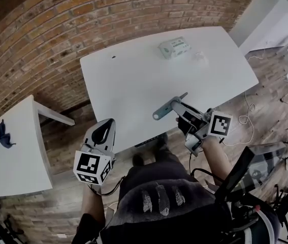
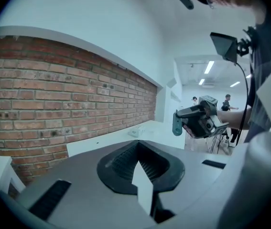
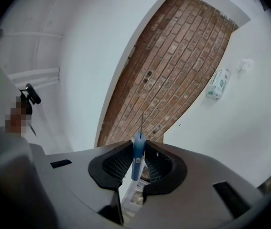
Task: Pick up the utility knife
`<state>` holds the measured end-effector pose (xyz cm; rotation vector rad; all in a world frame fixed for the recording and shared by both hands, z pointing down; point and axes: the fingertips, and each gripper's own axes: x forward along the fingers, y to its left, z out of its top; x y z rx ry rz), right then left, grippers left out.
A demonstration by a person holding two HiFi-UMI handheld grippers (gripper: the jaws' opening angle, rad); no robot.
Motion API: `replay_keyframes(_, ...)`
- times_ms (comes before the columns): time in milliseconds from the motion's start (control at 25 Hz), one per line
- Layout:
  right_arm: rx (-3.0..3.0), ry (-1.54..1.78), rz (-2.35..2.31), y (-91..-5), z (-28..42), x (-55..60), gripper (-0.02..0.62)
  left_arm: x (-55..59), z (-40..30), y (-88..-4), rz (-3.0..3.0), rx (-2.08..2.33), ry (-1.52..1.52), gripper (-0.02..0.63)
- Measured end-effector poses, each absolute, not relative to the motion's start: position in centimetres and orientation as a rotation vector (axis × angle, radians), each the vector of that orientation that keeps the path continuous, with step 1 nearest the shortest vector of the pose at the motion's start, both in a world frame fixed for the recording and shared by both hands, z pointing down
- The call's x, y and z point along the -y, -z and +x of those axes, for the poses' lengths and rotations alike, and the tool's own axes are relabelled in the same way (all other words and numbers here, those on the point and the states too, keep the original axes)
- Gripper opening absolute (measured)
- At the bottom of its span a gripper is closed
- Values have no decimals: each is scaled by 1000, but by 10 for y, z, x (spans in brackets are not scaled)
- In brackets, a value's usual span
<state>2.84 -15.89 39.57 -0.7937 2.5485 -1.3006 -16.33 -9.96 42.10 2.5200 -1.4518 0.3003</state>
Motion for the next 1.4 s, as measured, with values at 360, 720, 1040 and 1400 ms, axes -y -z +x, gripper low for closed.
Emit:
replay_keyframes(360, -2740, 1061, -730, -362, 53, 131, 78, 92, -139, -409, 2507, 1271, -166, -3)
replay_keyframes(720, -2824, 980, -678, -357, 92, 140, 78, 99, -94, -399, 2509, 1398, -309, -3)
replay_keyframes(1040, -2747, 1006, -503, -354, 154, 146, 78, 101, -13, -394, 2553, 1473, -544, -3)
replay_keyframes(1400, -2824, 1015, -377, -372, 183, 152, 78, 97, 32, -392, 2460, 1576, -608, -3)
